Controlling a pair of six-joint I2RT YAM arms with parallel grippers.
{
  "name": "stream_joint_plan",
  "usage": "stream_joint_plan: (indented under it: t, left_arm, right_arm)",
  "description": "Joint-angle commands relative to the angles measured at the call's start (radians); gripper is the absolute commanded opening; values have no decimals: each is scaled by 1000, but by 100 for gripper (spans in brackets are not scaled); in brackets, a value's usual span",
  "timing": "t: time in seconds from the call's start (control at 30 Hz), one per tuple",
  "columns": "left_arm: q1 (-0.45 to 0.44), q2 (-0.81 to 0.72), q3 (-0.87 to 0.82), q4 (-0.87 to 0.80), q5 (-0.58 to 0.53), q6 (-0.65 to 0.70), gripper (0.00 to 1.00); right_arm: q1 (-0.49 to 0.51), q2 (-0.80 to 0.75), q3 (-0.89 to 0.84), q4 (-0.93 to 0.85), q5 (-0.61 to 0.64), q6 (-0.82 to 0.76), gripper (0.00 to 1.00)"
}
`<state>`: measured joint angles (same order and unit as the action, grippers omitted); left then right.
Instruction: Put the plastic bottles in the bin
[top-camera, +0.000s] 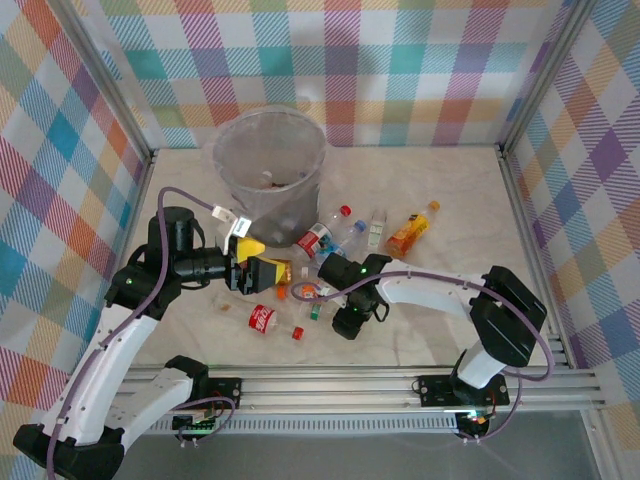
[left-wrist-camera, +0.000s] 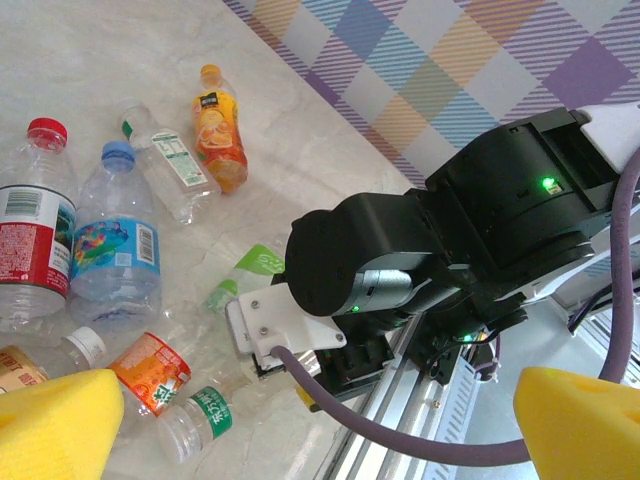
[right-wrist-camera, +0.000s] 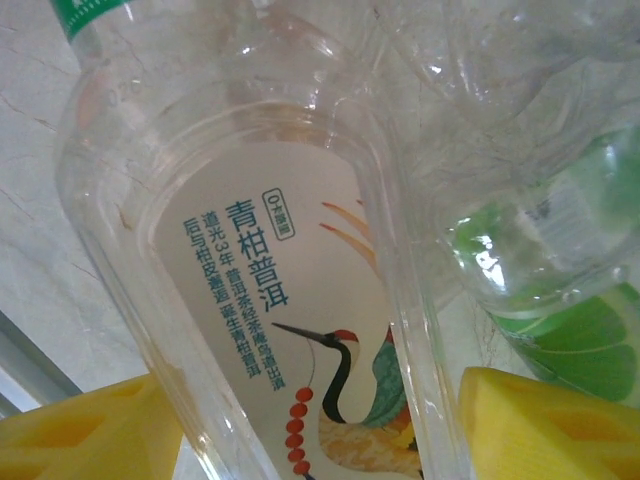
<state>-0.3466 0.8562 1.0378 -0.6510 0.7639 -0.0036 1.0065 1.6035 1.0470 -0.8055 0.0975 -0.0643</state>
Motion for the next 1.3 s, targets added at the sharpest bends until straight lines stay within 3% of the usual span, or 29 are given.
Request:
stream_joint_plan:
  t: [0.0, 0.33, 0.77, 1.03, 1.27]
  left_arm:
    - [-11, 1, -4, 11, -4, 6, 100]
    - [-11, 1, -3, 10, -5, 7, 100]
    - [-11, -5, -6, 5, -12, 6, 100]
    - [-11, -5, -6, 8, -14, 3, 100]
    - [-12, -20, -6, 50, -2, -46, 100]
  right_arm:
    - [12, 25, -9, 5, 15, 12, 72]
    - [50, 34, -12, -17, -22, 4, 77]
    - [108, 44, -6, -60, 36, 11, 76]
    - [112, 49, -7, -55, 53, 21, 65]
    - [109, -31, -34, 11, -20, 56, 56]
